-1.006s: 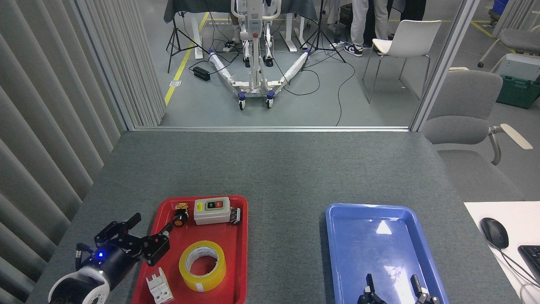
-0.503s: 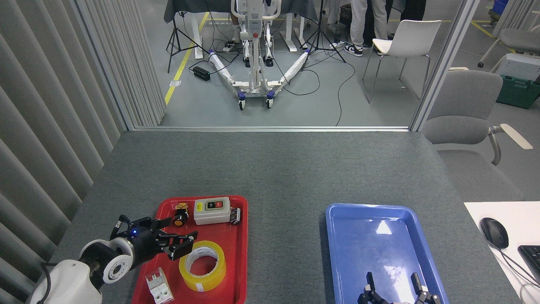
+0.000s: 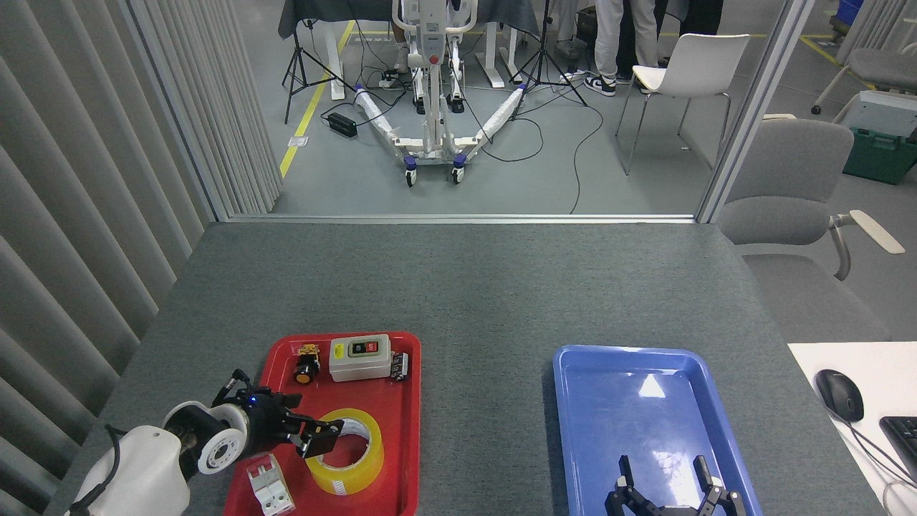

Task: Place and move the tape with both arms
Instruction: 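Reach the left hand toward the yellow tape roll in the red tray, then grasp the yellow tape roll with the left hand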

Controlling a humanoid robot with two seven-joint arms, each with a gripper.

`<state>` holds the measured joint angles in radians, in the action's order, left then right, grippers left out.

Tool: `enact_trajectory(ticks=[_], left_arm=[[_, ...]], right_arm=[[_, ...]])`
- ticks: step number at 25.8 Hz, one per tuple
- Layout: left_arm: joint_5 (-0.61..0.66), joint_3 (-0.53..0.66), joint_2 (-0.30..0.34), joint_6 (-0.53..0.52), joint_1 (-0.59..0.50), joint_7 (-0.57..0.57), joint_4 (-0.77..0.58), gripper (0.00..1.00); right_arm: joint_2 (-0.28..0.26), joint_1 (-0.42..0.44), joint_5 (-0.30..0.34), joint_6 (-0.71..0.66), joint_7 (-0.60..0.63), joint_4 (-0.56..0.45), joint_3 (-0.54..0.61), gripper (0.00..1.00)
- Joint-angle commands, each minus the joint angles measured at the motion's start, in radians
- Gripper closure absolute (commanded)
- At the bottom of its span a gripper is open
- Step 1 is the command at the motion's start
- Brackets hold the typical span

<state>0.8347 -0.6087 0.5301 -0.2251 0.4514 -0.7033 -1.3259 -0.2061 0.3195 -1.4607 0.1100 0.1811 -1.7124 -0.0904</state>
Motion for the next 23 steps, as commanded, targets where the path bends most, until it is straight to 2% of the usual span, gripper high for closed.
enact_trajectory(ticks=[1, 6, 8, 11, 16, 18, 22, 23], left_arm=[[-0.014, -0.077, -0.001, 0.01, 0.049, -0.012, 0.039, 0.05], [-0.032, -0.111, -0.004, 0.024, 0.076, -0.015, 0.102, 0.04], [-0.032, -0.112, -0.004, 0.024, 0.079, -0.036, 0.12, 0.09], [-0.031, -0.143, 0.001, 0.012, 0.081, -0.108, 0.129, 0.3], [-0.031, -0.177, -0.004, 0.004, 0.112, -0.134, 0.129, 0.47], [-0.031, -0.221, -0.005, 0.004, 0.141, -0.136, 0.131, 0.57], [-0.031, -0.258, -0.021, -0.025, 0.167, -0.136, 0.162, 0.98], [-0.031, -0.257, -0.025, -0.049, 0.168, -0.136, 0.166, 1.0]], right_arm=[[0.007, -0.002, 0.0, -0.029, 0.0, 0.004, 0.006, 0.0], [0.011, 0.0, -0.001, -0.046, 0.003, 0.004, 0.014, 0.0], [0.013, 0.001, -0.001, -0.049, 0.003, 0.004, 0.027, 0.0], [0.013, 0.001, -0.001, -0.062, 0.003, 0.005, 0.031, 0.0], [0.014, 0.0, -0.001, -0.064, 0.003, 0.005, 0.031, 0.0], [0.014, 0.0, -0.001, -0.064, 0.003, 0.005, 0.031, 0.0], [0.013, 0.001, -0.001, -0.064, 0.003, 0.005, 0.031, 0.0], [0.013, 0.0, -0.001, -0.064, 0.003, 0.005, 0.031, 0.0]])
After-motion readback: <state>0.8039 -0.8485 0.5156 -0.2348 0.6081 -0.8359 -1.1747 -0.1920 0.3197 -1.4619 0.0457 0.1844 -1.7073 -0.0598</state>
